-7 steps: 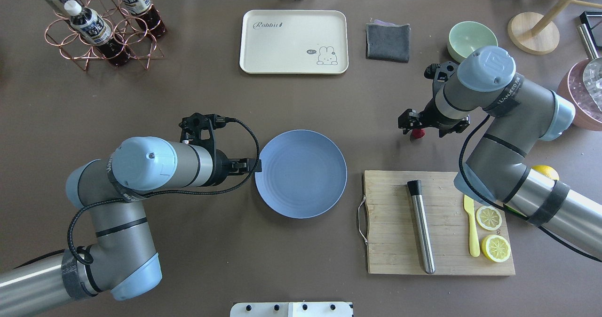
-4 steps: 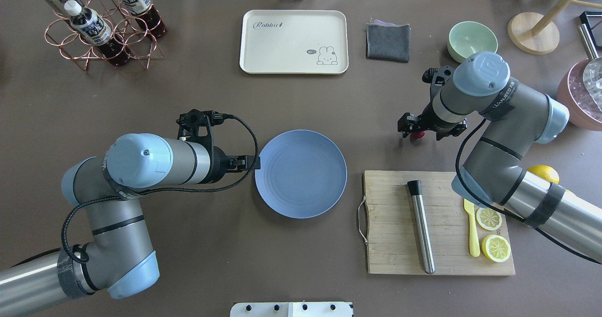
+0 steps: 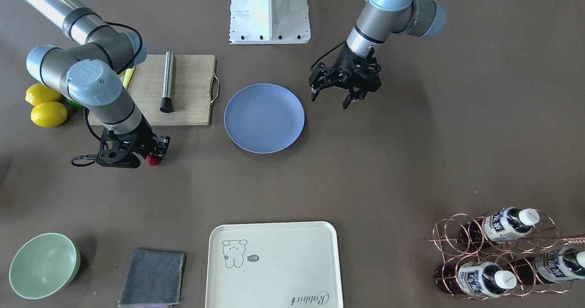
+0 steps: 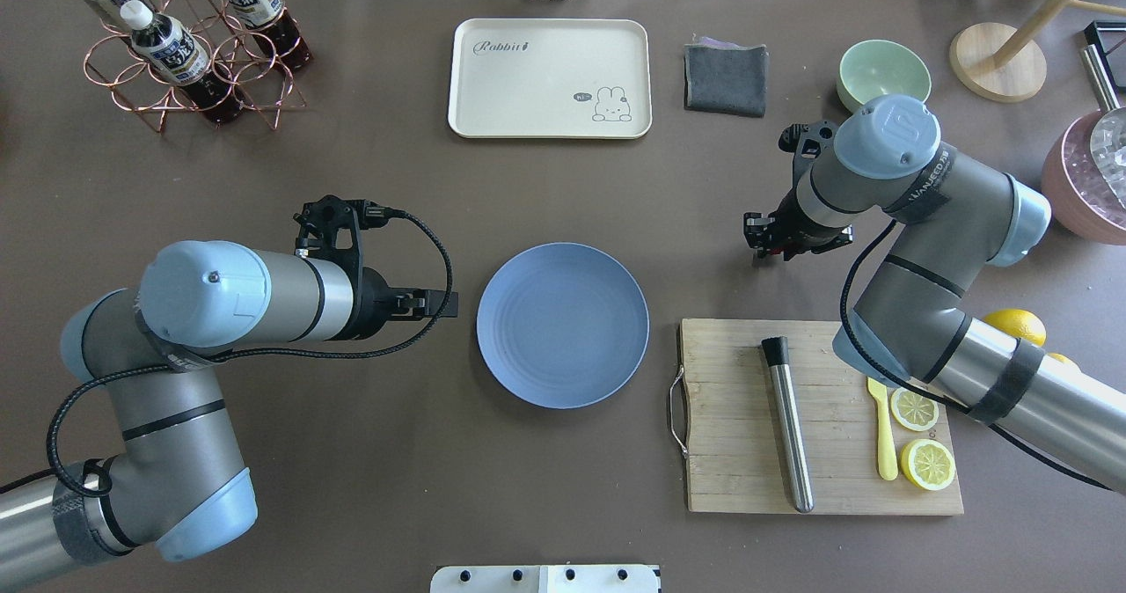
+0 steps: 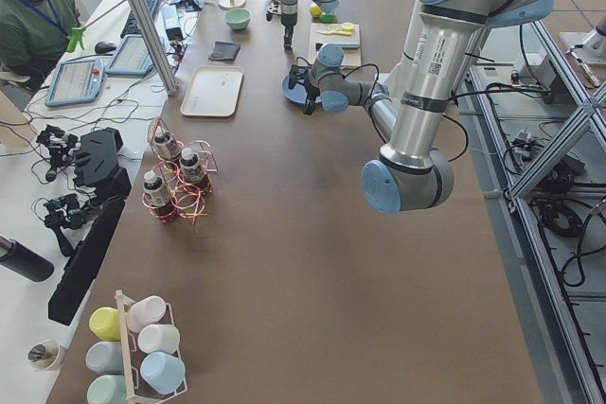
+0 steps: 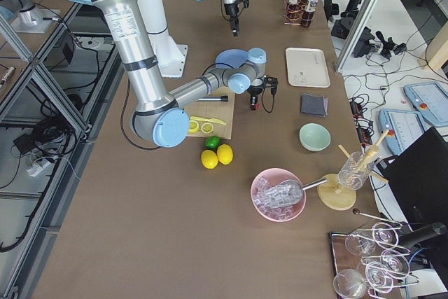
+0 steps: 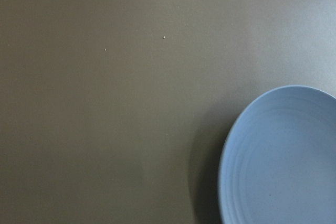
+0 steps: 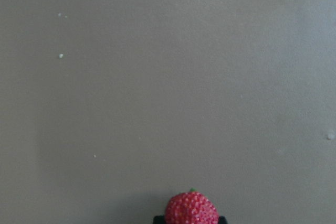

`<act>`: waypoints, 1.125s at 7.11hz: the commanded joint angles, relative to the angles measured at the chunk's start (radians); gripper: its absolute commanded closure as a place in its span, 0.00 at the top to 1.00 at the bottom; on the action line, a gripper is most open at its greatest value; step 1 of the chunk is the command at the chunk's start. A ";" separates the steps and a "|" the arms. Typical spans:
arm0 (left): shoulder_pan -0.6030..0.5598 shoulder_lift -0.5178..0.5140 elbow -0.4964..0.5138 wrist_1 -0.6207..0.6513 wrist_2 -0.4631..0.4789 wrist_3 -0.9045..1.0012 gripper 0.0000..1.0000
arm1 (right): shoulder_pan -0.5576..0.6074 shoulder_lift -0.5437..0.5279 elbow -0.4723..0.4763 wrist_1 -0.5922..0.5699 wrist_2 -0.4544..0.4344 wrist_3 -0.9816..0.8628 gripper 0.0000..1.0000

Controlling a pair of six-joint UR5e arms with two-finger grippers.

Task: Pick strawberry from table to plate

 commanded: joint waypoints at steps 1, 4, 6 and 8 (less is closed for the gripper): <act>-0.045 0.000 -0.007 0.007 -0.045 0.004 0.98 | 0.026 0.022 0.023 -0.010 0.016 0.002 0.00; -0.285 0.133 -0.028 0.005 -0.273 0.446 0.98 | -0.006 0.055 0.154 -0.127 0.013 0.081 0.00; -0.399 0.261 -0.043 -0.010 -0.320 0.759 0.98 | -0.090 0.124 0.176 -0.174 -0.052 0.186 0.00; -0.493 0.369 -0.033 -0.068 -0.321 0.787 0.98 | -0.188 0.204 0.180 -0.232 -0.126 0.227 0.00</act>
